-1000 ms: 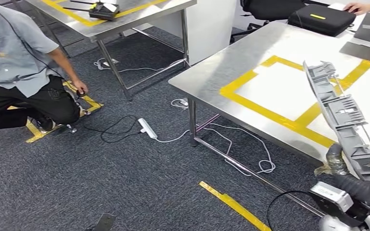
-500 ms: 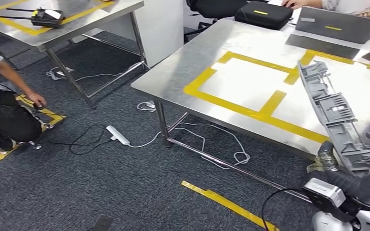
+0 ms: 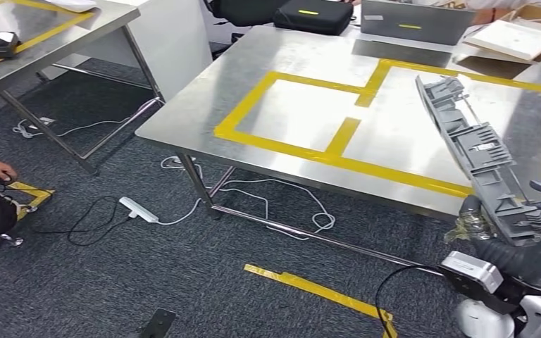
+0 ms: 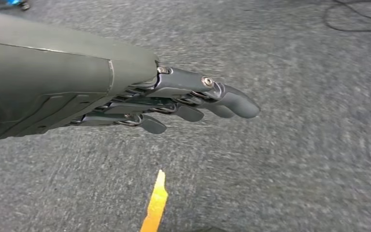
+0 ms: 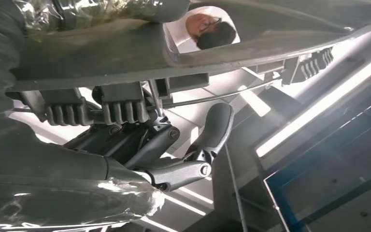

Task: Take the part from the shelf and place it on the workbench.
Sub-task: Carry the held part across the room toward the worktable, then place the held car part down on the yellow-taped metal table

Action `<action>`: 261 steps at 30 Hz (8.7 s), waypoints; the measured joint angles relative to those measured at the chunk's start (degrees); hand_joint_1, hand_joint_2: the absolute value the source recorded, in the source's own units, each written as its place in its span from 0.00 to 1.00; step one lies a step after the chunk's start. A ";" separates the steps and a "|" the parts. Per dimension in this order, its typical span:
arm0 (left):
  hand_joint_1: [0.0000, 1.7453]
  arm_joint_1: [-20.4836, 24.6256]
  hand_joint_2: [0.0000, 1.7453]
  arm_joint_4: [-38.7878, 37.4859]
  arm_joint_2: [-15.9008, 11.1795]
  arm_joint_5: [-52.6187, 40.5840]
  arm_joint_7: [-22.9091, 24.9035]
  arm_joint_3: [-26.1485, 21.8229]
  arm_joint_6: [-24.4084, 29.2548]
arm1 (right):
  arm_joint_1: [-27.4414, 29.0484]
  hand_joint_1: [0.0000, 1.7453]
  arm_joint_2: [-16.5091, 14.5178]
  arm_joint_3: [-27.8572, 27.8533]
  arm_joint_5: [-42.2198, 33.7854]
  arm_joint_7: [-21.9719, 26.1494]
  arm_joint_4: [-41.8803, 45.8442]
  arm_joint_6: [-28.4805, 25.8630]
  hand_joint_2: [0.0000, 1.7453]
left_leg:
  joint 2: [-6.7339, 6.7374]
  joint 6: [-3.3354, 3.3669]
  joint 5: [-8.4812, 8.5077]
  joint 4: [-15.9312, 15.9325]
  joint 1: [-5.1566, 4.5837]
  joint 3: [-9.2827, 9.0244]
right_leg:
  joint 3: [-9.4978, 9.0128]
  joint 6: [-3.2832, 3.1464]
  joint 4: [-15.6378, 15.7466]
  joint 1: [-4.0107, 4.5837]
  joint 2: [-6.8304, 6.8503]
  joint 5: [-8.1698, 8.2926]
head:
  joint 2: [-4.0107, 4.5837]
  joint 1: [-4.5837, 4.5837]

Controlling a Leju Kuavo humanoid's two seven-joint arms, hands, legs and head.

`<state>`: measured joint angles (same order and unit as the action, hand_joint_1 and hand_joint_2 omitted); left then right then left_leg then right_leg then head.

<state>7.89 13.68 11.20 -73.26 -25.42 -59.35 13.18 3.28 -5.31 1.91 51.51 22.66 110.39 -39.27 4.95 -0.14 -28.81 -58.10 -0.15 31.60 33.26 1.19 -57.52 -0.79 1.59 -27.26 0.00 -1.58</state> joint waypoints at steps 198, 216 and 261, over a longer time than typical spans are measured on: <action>0.00 0.64 1.00 -0.01 0.13 -1.29 0.45 6.28 -4.04 | -18.79 1.00 -3.01 12.85 11.86 -15.11 -17.80 -0.04 1.00 | -5.33 0.36 4.24 -0.70 0.22 4.58 | -0.41 -0.58 -0.18 0.46 -1.69 -0.85 | 0.00 -1.46; 0.00 0.73 1.00 -0.01 0.25 -1.38 0.57 7.25 -4.09 | -20.03 1.00 -3.11 12.34 12.00 -15.18 -18.50 -0.09 1.00 | -5.67 0.18 1.80 0.19 0.20 2.13 | 1.41 -0.13 -0.42 0.16 -1.69 0.45 | 0.00 -1.37; 0.00 0.52 1.00 0.00 0.16 -1.39 0.72 7.68 -4.10 | -21.38 1.00 -3.20 11.27 13.15 -16.29 -19.74 -0.11 1.00 | -5.30 0.70 4.05 0.18 0.06 4.34 | -2.12 0.28 0.45 0.26 -1.92 -2.20 | 0.00 -2.26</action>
<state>8.42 13.68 11.36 -74.66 -24.70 -51.67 9.08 -18.10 -8.51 13.18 64.65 6.37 90.65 -39.39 -0.35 0.55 -24.76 -57.92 -0.09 35.95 31.14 1.47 -57.07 -0.53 -0.33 -29.46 0.00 -3.84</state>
